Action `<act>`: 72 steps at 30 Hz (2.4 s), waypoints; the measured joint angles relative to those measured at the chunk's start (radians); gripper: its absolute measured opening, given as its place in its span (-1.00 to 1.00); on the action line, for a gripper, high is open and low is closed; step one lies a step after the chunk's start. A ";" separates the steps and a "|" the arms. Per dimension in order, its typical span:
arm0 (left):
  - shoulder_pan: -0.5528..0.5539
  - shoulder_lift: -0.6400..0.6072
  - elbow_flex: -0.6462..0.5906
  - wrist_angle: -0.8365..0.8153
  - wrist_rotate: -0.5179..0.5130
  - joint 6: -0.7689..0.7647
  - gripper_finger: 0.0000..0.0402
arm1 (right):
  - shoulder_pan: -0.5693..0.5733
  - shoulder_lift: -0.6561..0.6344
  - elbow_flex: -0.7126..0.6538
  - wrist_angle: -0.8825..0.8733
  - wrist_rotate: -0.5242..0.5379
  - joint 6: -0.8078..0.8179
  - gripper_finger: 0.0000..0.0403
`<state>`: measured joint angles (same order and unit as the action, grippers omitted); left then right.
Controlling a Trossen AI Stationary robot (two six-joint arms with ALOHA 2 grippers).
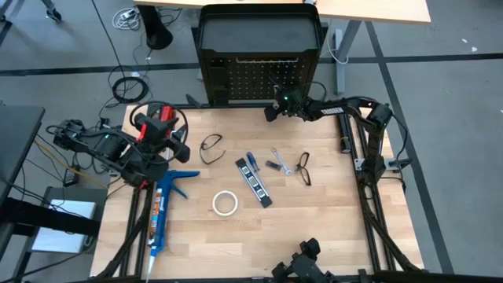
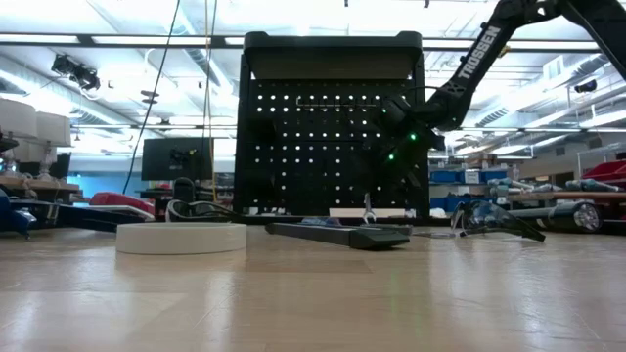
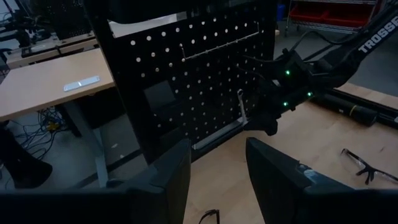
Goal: Hang tools onto peg board
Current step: Unhang the wrench from the black pegboard
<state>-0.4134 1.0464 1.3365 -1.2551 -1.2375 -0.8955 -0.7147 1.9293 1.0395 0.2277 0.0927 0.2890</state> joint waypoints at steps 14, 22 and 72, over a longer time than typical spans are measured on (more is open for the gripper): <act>0.000 0.000 0.000 -0.001 -0.029 0.000 -0.20 | -0.033 -0.001 0.061 -0.080 -0.034 -0.020 0.72; 0.000 0.000 0.000 -0.006 -0.045 0.001 -0.20 | -0.046 0.019 0.062 -0.086 -0.106 -0.012 0.72; 0.000 0.000 0.000 0.004 -0.022 -0.007 -0.20 | -0.059 -0.003 0.075 -0.122 -0.283 -0.070 -0.90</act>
<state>-0.4133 1.0462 1.3365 -1.2514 -1.2594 -0.9028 -0.7738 1.9259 1.1141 0.1057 -0.1907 0.2187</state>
